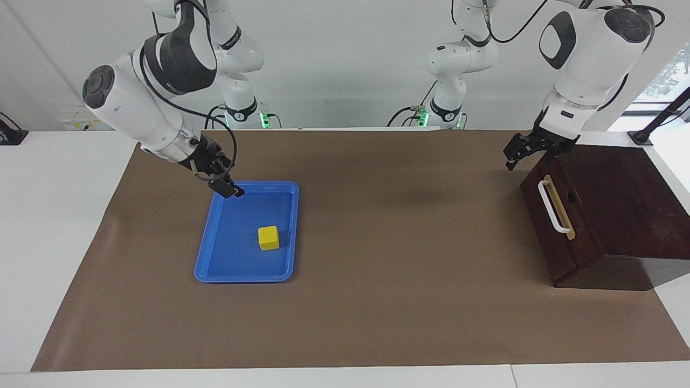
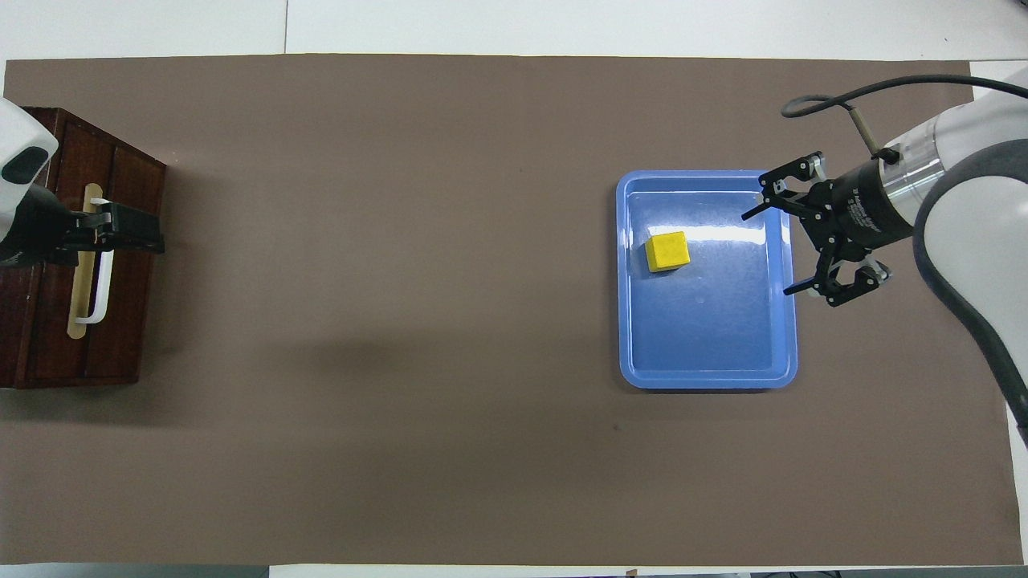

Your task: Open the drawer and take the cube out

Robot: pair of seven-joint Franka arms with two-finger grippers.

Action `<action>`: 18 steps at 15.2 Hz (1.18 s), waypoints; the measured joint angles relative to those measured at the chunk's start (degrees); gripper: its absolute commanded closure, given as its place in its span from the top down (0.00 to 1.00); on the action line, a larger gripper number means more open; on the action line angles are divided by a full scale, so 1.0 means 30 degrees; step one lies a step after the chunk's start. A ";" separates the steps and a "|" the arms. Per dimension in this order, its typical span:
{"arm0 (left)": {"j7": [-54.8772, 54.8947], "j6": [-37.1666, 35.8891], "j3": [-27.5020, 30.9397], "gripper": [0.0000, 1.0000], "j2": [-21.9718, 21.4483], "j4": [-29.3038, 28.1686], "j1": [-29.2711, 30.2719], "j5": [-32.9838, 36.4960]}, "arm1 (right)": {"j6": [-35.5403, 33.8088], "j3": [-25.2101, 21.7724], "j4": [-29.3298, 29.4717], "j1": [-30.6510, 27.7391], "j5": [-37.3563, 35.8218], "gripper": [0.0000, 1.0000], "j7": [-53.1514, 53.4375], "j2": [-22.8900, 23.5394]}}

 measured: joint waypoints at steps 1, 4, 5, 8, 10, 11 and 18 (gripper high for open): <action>0.0000 0.0000 0.0010 1.00 -0.0030 0.0002 0.0000 0.0000 | -0.0409 0.0009 0.0191 0.0033 -0.0596 1.00 -0.1519 -0.0323; 0.0000 0.0000 0.0033 1.00 -0.0106 0.0013 0.0001 0.0000 | -0.1409 -0.0020 0.0343 0.0032 -0.1321 1.00 -0.6279 -0.1522; 0.0000 -0.0002 0.0049 1.00 -0.0115 0.0024 0.0002 0.0000 | -0.1671 -0.0059 0.0357 0.0014 -0.1745 1.00 -0.8089 -0.1916; 0.0016 -0.0032 0.0103 1.00 -0.0116 0.0073 0.0004 0.0000 | -0.1778 -0.0140 0.0367 -0.0027 -0.3904 1.00 -1.4017 -0.2875; 0.0151 -0.0046 0.0195 1.00 -0.0117 0.0075 -0.0011 0.0000 | -0.1782 -0.0219 0.0375 -0.0177 -0.4427 1.00 -1.6658 -0.3210; 0.0325 -0.0050 0.0343 1.00 -0.0117 0.0077 -0.0049 0.0000 | -0.1787 -0.0232 0.0398 -0.0373 -0.4516 1.00 -1.7698 -0.3304; 0.0760 -0.0572 0.2224 1.00 -0.0117 0.0578 -0.1773 -0.0008 | -0.1811 -0.0199 0.0253 -0.1766 -0.5276 1.00 -2.1216 -0.3292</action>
